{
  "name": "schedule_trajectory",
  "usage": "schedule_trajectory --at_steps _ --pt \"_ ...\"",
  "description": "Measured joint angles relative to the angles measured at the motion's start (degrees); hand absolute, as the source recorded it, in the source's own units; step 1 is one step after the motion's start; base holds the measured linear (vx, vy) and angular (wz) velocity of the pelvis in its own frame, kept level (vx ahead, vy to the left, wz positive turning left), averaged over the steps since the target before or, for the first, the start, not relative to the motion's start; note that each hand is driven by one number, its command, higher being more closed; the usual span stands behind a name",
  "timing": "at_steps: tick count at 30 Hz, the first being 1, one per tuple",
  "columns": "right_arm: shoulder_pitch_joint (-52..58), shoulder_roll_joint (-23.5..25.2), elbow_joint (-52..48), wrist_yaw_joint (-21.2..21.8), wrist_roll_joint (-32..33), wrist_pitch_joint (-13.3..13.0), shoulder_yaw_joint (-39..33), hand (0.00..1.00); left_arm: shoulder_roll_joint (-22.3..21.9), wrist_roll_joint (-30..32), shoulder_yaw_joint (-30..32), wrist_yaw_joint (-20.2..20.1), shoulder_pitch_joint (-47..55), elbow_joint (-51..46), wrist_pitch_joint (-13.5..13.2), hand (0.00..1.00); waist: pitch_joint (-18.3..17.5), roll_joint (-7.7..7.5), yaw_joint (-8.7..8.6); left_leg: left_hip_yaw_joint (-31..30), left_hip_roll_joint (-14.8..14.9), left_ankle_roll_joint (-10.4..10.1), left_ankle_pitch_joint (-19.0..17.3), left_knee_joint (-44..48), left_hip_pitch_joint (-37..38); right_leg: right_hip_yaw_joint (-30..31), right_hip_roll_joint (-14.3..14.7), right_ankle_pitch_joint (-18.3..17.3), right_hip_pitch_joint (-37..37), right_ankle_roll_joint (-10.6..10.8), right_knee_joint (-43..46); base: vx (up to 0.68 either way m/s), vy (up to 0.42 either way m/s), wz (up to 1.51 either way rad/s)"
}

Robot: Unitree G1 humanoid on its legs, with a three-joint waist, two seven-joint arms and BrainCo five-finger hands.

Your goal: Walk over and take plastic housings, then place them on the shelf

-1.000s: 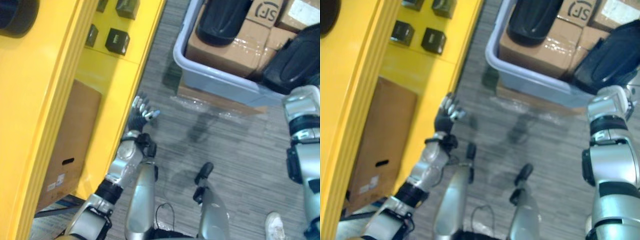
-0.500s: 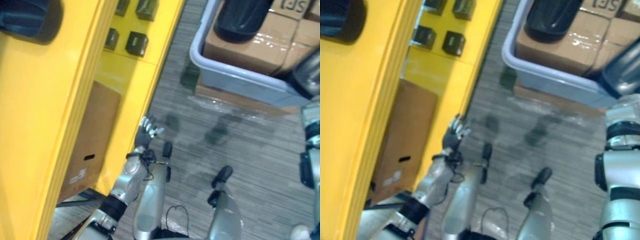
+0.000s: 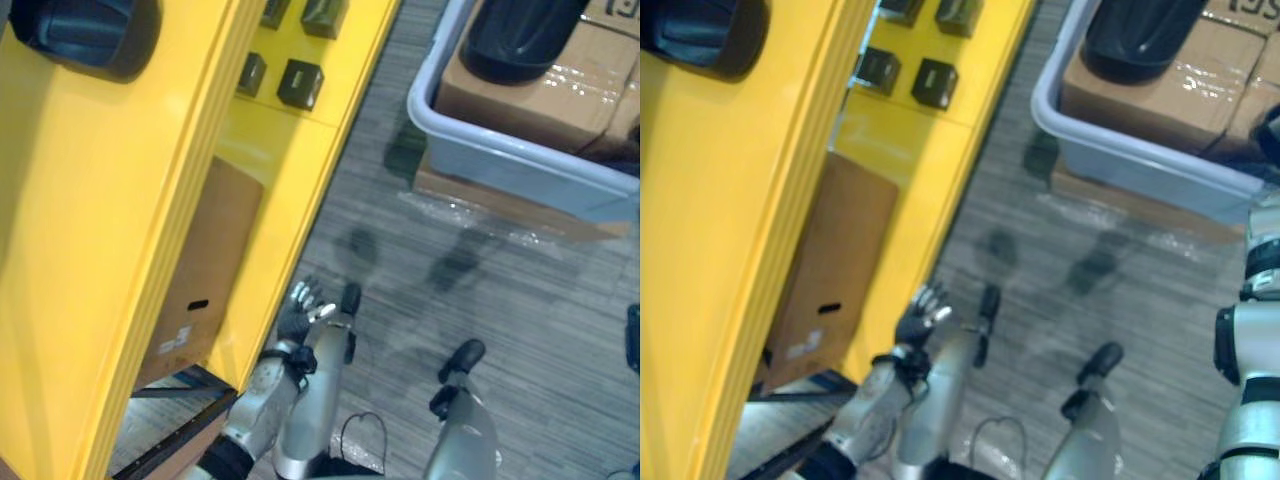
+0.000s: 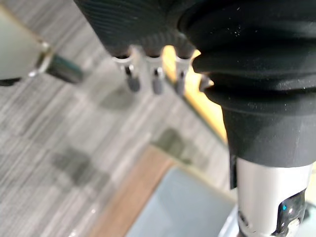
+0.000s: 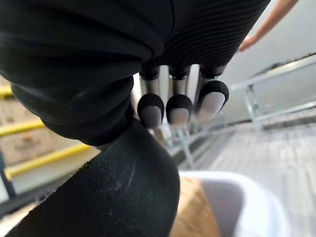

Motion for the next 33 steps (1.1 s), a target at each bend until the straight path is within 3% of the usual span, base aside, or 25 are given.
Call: schedule_trajectory --at_steps 11,21,22,24,29,33 --pt "-4.0 -1.8 0.0 0.8 -0.1 -2.8 5.5 1.0 0.0 -0.1 -0.3 -1.6 0.8 -0.3 -0.3 0.0 0.0 0.06 1.73 -1.5 -0.3 -0.1 -0.8 1.8 -1.4 -1.5 0.1 -0.4 0.3 0.3 0.3 0.0 -0.001 0.06" --pt "-4.6 -1.8 0.0 5.0 -0.2 -4.5 9.0 1.0 0.3 -1.8 -1.2 -1.6 1.5 0.5 -2.6 0.0 -0.1 0.08 4.21 -2.8 -0.8 -0.3 -1.0 1.6 -1.6 -3.2 -0.1 -1.4 1.1 0.3 0.4 0.0 -0.005 0.06" --pt "-4.7 -1.8 0.0 5.2 -0.2 -4.5 9.1 0.0 0.3 -1.8 -1.3 -1.8 1.5 0.8 -2.6 0.0 -0.1 0.09 4.57 -2.8 -0.9 -0.3 -1.1 1.6 -1.6 -3.2 -0.1 -1.5 1.1 0.2 0.4 0.0 0.0 0.0" --pt "-4.8 -1.8 0.1 5.4 -0.2 -4.0 9.2 0.0 0.3 -1.8 -1.3 -2.1 1.5 1.3 -3.1 0.0 -0.1 0.09 4.96 -2.9 -0.9 -0.3 -1.1 1.6 -1.6 -3.3 -0.1 -1.6 1.1 0.4 0.4 0.0 -0.004 0.03" --pt "-5.9 -1.8 3.2 6.9 1.7 1.1 9.9 0.0 0.6 -1.8 -1.2 -4.0 1.5 1.4 -5.0 0.0 -0.1 0.09 4.86 -4.3 -1.3 -0.4 -1.2 1.6 -1.6 -4.9 -0.1 -2.2 2.1 0.5 0.5 0.0 -0.006 0.13" --pt "-6.4 -1.8 3.8 7.6 3.4 1.3 7.6 0.0 0.6 -1.8 -1.3 -4.0 2.1 1.2 -5.0 0.0 -0.1 0.09 4.85 -4.3 -1.2 -0.4 -1.2 1.8 -1.6 -5.0 0.0 -2.2 2.3 0.6 0.6 0.0 -0.003 0.02"
